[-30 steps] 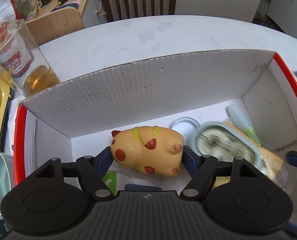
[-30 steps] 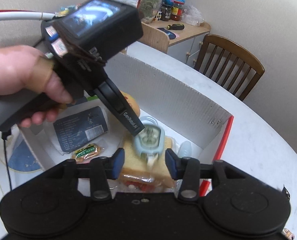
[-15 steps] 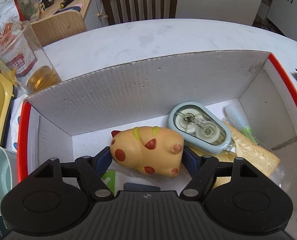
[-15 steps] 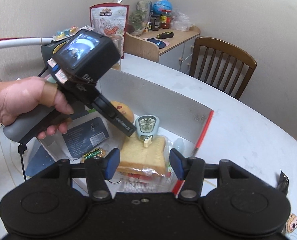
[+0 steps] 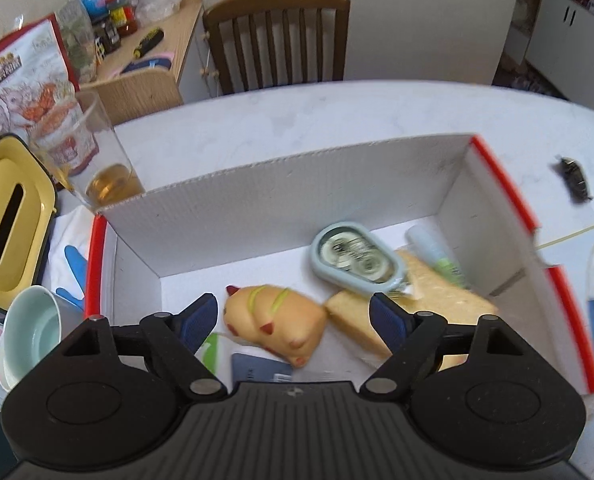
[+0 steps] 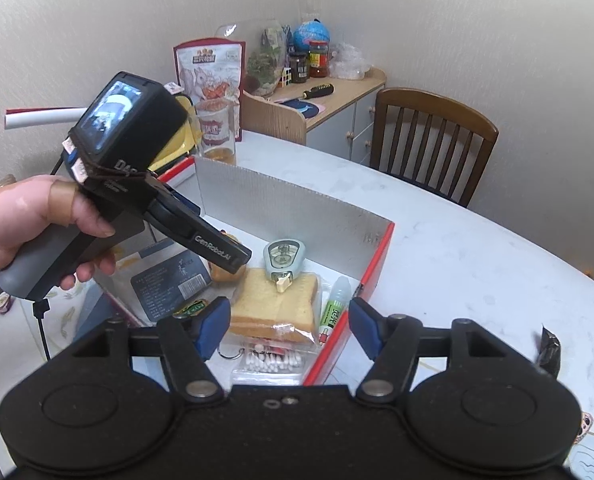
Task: Organize objects
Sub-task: 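Withdraw both tools from the box toward the black packet and plush keychain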
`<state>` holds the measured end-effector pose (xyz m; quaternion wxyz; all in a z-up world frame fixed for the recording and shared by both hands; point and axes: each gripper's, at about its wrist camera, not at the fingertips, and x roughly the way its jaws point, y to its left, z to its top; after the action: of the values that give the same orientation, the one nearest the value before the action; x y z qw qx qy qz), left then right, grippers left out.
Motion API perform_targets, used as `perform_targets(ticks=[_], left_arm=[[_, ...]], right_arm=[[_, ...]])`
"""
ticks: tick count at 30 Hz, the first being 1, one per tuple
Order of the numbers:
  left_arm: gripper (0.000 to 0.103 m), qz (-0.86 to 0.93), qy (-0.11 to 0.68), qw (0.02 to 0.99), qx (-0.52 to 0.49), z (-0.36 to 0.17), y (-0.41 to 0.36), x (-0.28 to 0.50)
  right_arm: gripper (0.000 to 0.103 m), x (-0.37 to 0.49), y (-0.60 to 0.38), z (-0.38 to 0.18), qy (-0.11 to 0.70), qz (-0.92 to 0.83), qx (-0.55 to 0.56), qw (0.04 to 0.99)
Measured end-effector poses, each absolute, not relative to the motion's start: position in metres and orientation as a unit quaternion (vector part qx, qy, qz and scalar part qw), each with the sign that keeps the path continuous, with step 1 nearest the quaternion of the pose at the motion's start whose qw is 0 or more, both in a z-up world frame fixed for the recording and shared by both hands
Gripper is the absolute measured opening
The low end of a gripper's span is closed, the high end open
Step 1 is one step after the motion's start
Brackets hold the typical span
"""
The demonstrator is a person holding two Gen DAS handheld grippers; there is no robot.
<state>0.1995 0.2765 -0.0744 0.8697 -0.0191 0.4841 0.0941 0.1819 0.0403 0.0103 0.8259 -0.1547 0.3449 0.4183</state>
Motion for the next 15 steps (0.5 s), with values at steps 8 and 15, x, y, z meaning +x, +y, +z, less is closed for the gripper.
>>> perform_targets(ticks=[8,15], left_arm=[[0.083,0.078,0.423,0.902,-0.025,-0.042,0.237,0.171],[0.083,0.047,0.370,0.927,-0.021,-0.017,0.181,0.153]], right_arm=[[0.069,0.181,0.003,0.021,0.341,0.411,-0.135,0.834],[0.077,0.185,-0.047,0.027,0.345,0.401,-0.114,0.841]])
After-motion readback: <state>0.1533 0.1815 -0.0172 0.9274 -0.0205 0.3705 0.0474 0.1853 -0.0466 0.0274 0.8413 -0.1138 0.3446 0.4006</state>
